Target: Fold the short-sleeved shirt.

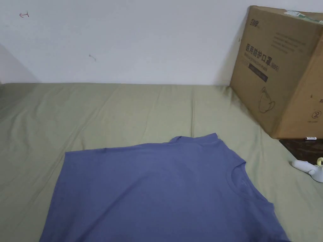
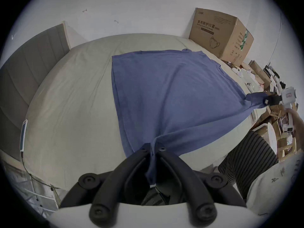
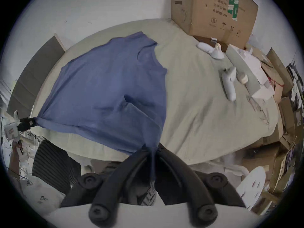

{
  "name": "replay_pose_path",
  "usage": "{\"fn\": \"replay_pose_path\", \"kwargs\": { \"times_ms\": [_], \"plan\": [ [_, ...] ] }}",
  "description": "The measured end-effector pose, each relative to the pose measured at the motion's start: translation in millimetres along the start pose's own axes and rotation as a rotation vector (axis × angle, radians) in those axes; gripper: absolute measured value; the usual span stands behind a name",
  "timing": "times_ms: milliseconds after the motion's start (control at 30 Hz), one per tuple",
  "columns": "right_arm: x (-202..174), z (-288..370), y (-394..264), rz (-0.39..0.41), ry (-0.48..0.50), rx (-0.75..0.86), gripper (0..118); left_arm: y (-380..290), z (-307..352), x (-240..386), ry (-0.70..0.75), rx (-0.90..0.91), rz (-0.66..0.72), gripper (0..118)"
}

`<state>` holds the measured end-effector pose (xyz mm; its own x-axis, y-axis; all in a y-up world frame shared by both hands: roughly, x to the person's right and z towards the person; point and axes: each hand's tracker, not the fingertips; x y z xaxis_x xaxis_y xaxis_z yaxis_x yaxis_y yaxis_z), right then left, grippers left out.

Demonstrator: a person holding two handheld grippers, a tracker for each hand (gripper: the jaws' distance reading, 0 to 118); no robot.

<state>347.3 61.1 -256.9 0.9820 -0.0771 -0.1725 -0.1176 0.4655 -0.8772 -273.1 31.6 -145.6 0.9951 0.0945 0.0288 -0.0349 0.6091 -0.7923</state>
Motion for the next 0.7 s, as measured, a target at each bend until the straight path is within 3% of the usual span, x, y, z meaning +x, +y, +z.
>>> {"fn": "replay_pose_path", "kwargs": {
  "times_ms": [167,267,467,600,667,700],
  "plan": [
    [-24.6,-25.8,100.5,0.115,-0.039,0.019,1,52.4,-29.2,-15.6,-0.013,-0.075,0.013,3],
    [-37.7,-67.7,163.6,0.130,-0.038,0.008,1,81.9,-62.0,-30.7,-0.016,-0.108,0.044,3],
    [-45.0,-163.8,232.9,0.083,-0.054,-0.080,1,115.8,-117.2,-47.6,0.007,-0.153,0.134,3],
    [-48.0,-188.1,239.8,0.040,-0.059,-0.074,2,123.7,-134.5,-51.1,0.006,-0.162,0.161,3],
    [-47.3,-192.1,240.0,0.014,-0.057,-0.049,15,124.2,-138.9,-47.2,0.011,-0.140,0.131,11],
    [-47.0,-191.3,239.1,0.002,-0.051,-0.032,41,122.4,-138.4,-46.9,0.009,-0.138,0.129,37]
  ]
}}
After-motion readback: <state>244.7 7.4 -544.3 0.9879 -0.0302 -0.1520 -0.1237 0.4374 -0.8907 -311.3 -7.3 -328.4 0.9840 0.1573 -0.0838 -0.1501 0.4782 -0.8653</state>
